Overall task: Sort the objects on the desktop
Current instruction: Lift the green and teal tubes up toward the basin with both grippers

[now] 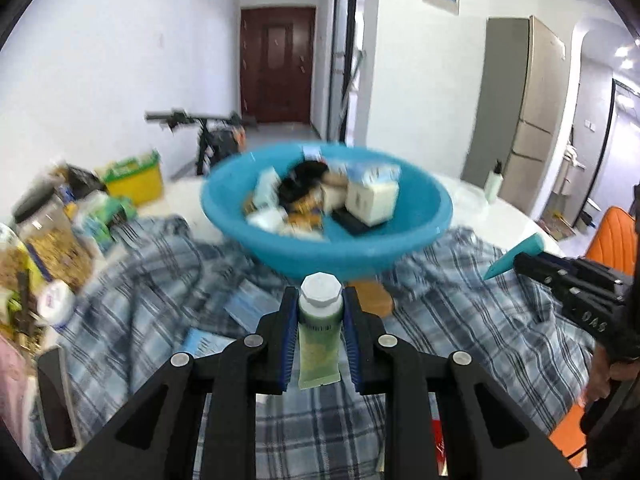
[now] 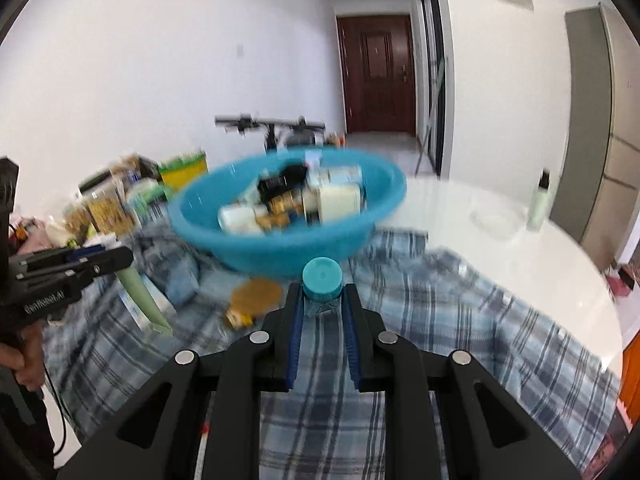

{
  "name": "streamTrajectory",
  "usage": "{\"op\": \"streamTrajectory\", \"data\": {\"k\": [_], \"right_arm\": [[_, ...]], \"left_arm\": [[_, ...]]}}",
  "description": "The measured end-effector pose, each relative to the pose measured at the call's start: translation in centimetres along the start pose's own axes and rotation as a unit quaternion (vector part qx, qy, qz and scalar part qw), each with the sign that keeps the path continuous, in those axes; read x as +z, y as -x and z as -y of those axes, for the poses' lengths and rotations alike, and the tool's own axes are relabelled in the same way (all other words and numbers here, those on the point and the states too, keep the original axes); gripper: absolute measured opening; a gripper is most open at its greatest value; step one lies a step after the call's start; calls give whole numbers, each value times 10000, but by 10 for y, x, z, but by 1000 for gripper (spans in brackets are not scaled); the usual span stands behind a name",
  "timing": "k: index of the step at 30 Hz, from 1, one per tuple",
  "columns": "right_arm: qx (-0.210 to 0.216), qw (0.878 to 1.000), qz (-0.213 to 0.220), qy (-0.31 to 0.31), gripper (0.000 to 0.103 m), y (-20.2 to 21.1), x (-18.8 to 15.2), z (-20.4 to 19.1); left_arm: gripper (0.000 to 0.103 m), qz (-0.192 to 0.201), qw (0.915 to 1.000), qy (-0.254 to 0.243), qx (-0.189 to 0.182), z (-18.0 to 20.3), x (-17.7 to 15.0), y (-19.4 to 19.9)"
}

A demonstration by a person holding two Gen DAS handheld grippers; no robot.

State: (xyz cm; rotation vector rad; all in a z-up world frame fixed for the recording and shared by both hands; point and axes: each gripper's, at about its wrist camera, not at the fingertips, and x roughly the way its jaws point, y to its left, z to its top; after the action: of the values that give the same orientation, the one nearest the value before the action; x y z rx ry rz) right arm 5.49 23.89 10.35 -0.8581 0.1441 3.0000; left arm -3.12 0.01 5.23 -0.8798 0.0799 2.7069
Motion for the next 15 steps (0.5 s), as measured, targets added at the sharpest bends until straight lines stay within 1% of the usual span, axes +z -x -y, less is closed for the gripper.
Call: {"op": "streamTrajectory", "data": {"k": [2, 4, 8, 12, 15], "right_arm": [[2, 9997, 241, 69, 18, 10, 8, -5], [14, 9991, 409, 118, 18, 17, 15, -10], [15, 9986, 511, 146, 18, 22, 25, -15], [34, 9977, 663, 105, 18, 28, 34, -17], [9, 9964, 843, 116, 18, 36, 42, -19]], "left_arm": [[23, 236, 9997, -2, 82, 1, 6, 13], [23, 347, 9994, 26, 45, 0, 10, 21], [23, 535, 9985, -13, 92, 2, 20, 31], [23, 737, 9972, 62, 139, 2, 28, 39], [23, 971, 9948, 80, 285, 1, 34, 49]]}}
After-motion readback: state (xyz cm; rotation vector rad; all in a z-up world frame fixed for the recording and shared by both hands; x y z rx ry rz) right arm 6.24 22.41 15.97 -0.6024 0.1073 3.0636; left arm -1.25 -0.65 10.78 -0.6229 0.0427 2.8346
